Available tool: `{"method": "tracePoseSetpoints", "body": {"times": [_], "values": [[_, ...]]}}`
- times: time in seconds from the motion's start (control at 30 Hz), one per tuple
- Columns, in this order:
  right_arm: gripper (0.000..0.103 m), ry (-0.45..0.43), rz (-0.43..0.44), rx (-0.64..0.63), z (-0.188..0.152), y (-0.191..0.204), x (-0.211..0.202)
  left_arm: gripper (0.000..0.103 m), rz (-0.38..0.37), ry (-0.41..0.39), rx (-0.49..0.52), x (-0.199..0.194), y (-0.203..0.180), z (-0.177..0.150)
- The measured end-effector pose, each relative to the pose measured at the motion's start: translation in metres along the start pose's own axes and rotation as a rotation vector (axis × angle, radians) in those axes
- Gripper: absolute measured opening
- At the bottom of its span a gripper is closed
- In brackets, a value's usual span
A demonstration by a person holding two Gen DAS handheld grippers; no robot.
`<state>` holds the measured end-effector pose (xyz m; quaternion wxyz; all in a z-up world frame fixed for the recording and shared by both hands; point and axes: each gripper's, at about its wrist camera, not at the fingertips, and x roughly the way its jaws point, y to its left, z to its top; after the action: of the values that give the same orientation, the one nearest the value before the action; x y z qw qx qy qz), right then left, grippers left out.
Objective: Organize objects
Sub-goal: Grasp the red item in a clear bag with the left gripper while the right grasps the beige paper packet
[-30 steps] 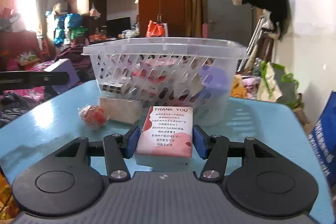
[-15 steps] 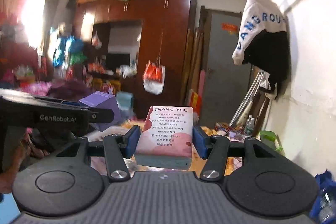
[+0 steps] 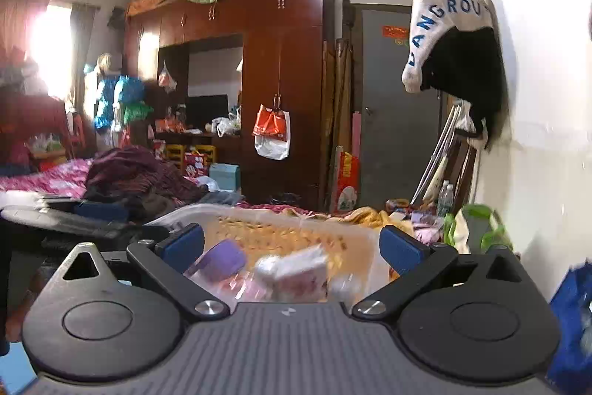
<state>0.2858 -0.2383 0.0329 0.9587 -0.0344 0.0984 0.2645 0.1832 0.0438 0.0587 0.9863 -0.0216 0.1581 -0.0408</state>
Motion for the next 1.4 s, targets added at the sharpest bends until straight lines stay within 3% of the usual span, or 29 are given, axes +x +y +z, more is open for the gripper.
{"method": "tracePoseSetpoints", "body": {"times": [0.17, 0.3, 0.43, 0.67, 0.73, 0.8, 0.93, 1.2, 1.3, 1.4], "values": [[0.103, 0.121, 0.04, 0.08, -0.041, 0.001, 0.007, 0.086, 0.008, 0.123, 0.007, 0.001, 0.005, -0.055], [0.103, 0.191, 0.044, 0.089, -0.06, 0.007, 0.023, 0.085, 0.029, 0.217, -0.003, 0.023, 0.013, -0.075], [0.103, 0.214, 0.03, 0.131, -0.068, 0.007, 0.03, 0.084, 0.035, 0.253, 0.014, 0.026, 0.013, -0.088], [0.103, 0.294, 0.021, 0.22, -0.089, 0.005, 0.035, 0.081, 0.032, 0.246, 0.01, 0.023, 0.008, -0.088], [0.103, 0.304, 0.018, 0.227, -0.093, 0.006, 0.036, 0.063, 0.046, 0.25, 0.012, 0.024, 0.007, -0.088], [0.103, 0.314, 0.018, 0.23, -0.095, 0.006, 0.038, 0.054, 0.048, 0.253, 0.011, 0.023, 0.006, -0.087], [0.103, 0.321, 0.022, 0.233, -0.097, 0.014, 0.043, 0.048, 0.067, 0.231, 0.016, 0.018, 0.007, -0.086], [0.103, 0.397, 0.038, 0.192, -0.092, 0.061, 0.079, 0.048, 0.102, 0.181, -0.036, -0.006, 0.035, -0.084], [0.103, 0.404, 0.023, 0.163, -0.088, 0.081, 0.096, 0.048, 0.164, 0.149, -0.046, -0.018, 0.045, -0.085], [0.103, 0.413, 0.018, 0.185, -0.087, 0.087, 0.109, 0.048, 0.16, 0.14, -0.072, -0.027, 0.057, -0.086]]}}
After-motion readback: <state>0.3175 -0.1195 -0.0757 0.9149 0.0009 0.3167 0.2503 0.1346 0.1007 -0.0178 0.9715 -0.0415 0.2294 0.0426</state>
